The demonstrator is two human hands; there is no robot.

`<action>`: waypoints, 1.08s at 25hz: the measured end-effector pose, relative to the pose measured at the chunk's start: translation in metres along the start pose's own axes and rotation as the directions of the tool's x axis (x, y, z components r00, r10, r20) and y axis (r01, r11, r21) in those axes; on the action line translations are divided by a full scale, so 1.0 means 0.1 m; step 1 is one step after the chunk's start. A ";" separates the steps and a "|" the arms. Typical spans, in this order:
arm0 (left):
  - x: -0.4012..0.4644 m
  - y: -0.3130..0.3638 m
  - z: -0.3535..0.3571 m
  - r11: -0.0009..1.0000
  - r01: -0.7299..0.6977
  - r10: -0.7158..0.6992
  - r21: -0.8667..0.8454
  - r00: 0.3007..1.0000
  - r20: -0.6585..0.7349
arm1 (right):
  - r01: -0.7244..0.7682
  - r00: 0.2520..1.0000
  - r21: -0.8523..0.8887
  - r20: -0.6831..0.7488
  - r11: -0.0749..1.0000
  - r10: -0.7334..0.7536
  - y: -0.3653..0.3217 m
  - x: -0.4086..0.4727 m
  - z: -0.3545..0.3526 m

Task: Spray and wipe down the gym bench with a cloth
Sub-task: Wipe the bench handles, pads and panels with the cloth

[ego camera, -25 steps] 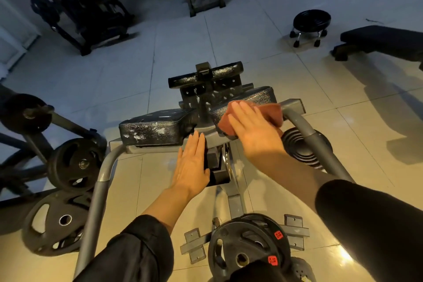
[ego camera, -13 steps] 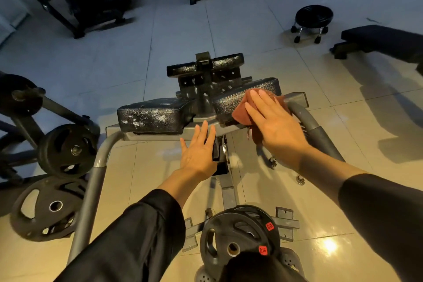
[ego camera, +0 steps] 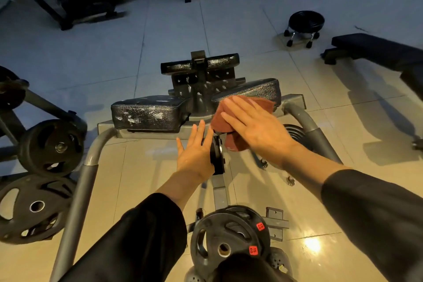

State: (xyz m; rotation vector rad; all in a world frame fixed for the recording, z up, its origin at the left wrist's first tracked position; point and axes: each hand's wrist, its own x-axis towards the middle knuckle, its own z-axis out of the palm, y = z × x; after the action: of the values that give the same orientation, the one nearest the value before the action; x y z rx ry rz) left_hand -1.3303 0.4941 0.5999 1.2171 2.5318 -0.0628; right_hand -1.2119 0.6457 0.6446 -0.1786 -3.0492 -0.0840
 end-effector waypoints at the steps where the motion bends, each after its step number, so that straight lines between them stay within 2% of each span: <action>1: -0.01 0.00 0.01 1.000 -0.011 0.011 -0.025 1.000 -0.009 | -0.036 0.999 0.023 -0.027 0.999 0.037 0.06 -0.09 0.01; 4: -0.02 0.01 0.04 0.997 -0.023 0.019 -0.078 0.998 -0.054 | -0.161 0.986 0.084 -0.021 0.983 0.164 -0.03 -0.07 0.05; 6: -0.01 0.00 0.06 0.997 -0.015 0.010 -0.072 0.998 -0.064 | -0.114 0.991 0.162 -0.046 0.980 0.123 -0.15 0.11 0.10; 9: 0.01 0.00 0.07 0.999 0.006 -0.008 -0.036 0.998 -0.055 | -0.041 0.997 0.106 -0.056 0.994 0.047 -0.15 0.18 0.17; 12: -0.01 0.00 0.05 1.000 0.013 -0.014 -0.028 0.999 -0.039 | -0.059 0.996 0.127 -0.058 0.990 0.067 0.11 -0.04 0.04; 15: -0.01 0.01 0.03 0.999 0.019 -0.020 -0.036 0.999 -0.026 | -0.233 0.964 0.146 -0.095 0.962 0.248 0.30 -0.24 -0.02; 18: 0.01 0.03 0.03 0.999 0.025 -0.026 -0.032 0.999 -0.018 | -0.399 0.902 0.256 -0.066 0.881 0.427 0.25 -0.19 0.00; 20: 0.00 0.04 0.03 0.999 0.032 -0.032 -0.030 0.999 -0.011 | -0.438 0.866 0.309 -0.107 0.844 0.489 0.11 -0.09 0.01; 22: 0.01 0.04 0.04 0.999 0.034 -0.034 -0.022 0.999 -0.012 | -0.369 0.902 0.295 -0.113 0.881 0.416 -0.05 0.00 0.01; 25: 0.03 0.03 0.02 0.999 0.032 -0.032 -0.005 0.999 0.004 | -0.180 0.976 0.323 -0.062 0.929 0.211 -0.06 -0.04 0.00; 27: 0.03 0.02 -0.02 0.999 0.034 -0.034 -0.005 0.999 0.015 | -0.186 0.966 0.405 -0.090 0.895 0.241 0.12 -0.16 -0.09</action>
State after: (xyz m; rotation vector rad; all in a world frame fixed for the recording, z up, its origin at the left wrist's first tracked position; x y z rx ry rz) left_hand -1.3307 0.4983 0.6010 1.1677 2.5384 -0.0724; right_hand -1.1938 0.6551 0.6523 -0.4535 -2.8086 0.5078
